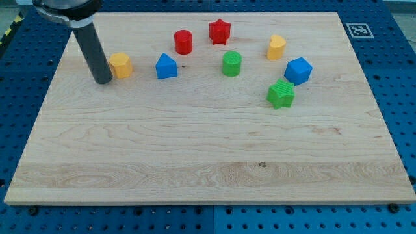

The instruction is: Move yellow hexagon upwards

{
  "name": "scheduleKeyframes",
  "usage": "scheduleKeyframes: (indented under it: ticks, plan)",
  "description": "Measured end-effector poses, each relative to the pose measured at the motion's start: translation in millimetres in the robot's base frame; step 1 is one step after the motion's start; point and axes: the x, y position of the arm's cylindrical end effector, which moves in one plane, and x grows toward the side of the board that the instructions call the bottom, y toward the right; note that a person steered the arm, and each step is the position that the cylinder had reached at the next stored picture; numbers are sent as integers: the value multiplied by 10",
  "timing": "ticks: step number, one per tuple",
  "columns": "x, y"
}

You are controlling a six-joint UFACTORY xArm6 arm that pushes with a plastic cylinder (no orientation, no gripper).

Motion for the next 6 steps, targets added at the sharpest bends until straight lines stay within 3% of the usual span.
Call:
scheduleKeyframes:
  ticks: [3,6]
  plan:
    - [176,3]
    - [93,123]
